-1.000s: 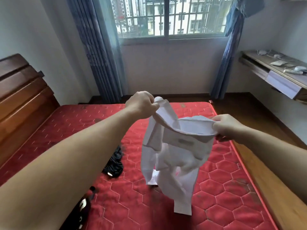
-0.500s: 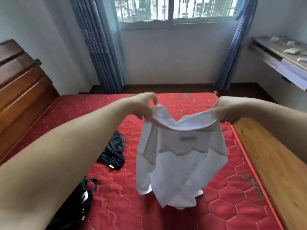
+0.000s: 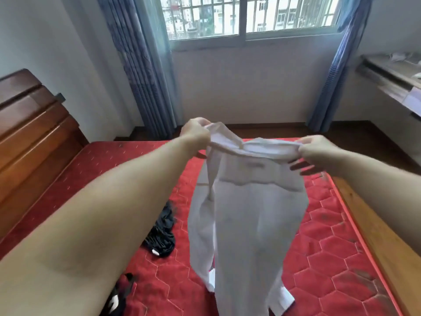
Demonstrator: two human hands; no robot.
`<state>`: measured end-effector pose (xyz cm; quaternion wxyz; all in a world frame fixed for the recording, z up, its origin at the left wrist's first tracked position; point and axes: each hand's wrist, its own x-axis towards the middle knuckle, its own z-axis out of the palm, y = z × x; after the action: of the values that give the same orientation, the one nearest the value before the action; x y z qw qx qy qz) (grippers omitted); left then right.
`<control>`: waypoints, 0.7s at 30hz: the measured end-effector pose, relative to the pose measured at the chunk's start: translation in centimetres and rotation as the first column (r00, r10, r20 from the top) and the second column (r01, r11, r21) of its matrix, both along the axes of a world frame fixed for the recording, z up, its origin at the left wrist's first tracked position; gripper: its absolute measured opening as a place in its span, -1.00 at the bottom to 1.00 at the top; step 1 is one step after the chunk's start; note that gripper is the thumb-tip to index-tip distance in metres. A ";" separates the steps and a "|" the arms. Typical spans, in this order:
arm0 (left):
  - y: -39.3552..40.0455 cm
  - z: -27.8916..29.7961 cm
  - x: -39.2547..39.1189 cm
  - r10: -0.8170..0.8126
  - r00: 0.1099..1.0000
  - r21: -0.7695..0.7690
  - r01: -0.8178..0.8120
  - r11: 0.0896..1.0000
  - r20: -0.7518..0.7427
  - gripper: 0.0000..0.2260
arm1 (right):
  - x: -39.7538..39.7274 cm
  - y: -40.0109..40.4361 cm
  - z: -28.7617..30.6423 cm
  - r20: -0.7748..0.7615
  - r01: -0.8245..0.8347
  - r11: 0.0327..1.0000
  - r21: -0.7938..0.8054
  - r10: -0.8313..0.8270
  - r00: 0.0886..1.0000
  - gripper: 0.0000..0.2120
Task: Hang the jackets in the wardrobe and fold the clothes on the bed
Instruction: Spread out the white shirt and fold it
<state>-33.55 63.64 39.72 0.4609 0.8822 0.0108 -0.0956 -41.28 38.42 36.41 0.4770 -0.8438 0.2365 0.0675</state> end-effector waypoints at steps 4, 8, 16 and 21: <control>-1.9 8.1 2.9 0.190 0.961 -0.465 -0.078 0.882 0.198 -0.81 | 3.8 -1.7 9.5 0.476 0.152 0.977 -0.151 -0.063 0.877 -0.69; -1.0 12.1 4.5 0.212 0.912 -0.494 -0.012 0.869 0.350 -0.88 | 3.3 -1.6 13.8 0.711 0.274 0.898 -0.343 0.057 0.701 -0.73; 2.7 -1.4 -1.4 -0.255 0.789 0.239 0.142 0.961 0.558 -0.80 | -4.6 -0.1 1.0 0.303 0.038 0.655 -0.755 0.296 0.906 -0.85; 3.9 -19.8 -10.2 -0.565 0.818 0.572 0.517 0.636 -0.111 -0.69 | -12.4 2.8 -16.7 -0.355 -0.491 0.492 -0.719 0.348 0.868 -0.80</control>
<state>-43.73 67.53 19.96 0.1205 0.9442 -0.2435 -0.1864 -53.69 41.25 19.68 0.0023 -0.9881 0.0662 0.1385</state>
